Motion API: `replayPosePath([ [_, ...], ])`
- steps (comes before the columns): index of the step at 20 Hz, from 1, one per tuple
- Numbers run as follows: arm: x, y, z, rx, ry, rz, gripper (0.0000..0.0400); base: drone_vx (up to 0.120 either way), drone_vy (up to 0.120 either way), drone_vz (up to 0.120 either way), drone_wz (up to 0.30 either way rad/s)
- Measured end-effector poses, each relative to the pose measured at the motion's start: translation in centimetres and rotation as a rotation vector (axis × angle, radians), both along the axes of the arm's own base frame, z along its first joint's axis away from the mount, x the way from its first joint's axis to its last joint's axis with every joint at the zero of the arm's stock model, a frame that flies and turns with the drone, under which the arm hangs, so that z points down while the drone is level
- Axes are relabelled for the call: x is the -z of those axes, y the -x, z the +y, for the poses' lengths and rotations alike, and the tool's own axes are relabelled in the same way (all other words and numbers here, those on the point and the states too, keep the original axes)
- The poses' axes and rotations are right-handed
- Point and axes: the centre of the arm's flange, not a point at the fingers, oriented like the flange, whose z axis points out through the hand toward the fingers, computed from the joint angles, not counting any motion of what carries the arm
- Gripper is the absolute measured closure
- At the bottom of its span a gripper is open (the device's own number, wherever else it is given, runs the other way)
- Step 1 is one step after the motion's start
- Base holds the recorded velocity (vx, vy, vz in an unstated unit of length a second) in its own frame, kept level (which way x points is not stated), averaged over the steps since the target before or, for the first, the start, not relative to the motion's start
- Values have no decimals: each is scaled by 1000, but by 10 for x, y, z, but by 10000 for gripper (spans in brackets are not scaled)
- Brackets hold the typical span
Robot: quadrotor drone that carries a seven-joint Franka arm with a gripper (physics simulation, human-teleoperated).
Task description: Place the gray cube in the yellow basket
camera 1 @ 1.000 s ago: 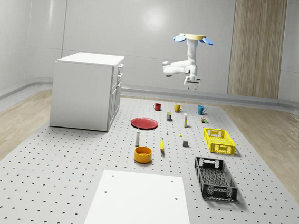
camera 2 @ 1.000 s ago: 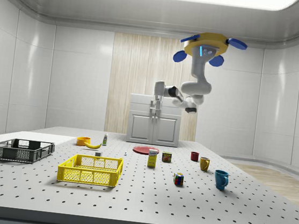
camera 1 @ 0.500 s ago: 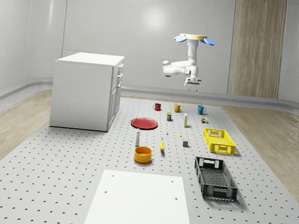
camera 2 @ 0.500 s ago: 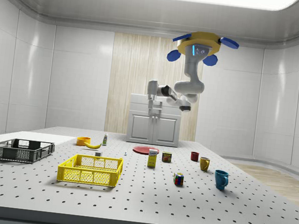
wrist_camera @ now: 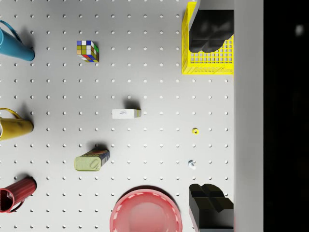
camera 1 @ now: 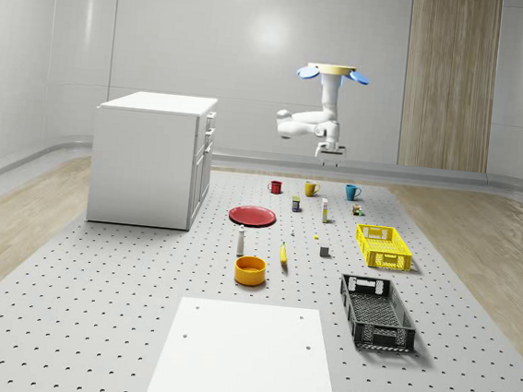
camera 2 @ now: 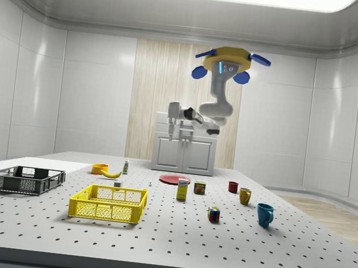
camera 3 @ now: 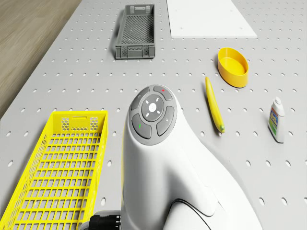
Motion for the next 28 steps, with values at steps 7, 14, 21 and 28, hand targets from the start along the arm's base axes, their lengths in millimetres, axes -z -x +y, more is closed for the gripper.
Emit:
replayPosePath([
  [7, 0, 0, 0, 0, 0, 0, 0, 120, -46, -63, 0],
  [14, 0, 0, 0, 0, 0, 0, 0, 120, 0, -103, 0],
  [21, 0, 0, 0, 0, 0, 0, 0, 120, 0, -120, 0],
  [28, 0, 0, 0, 0, 0, 0, 0, 120, 0, -120, 0],
])
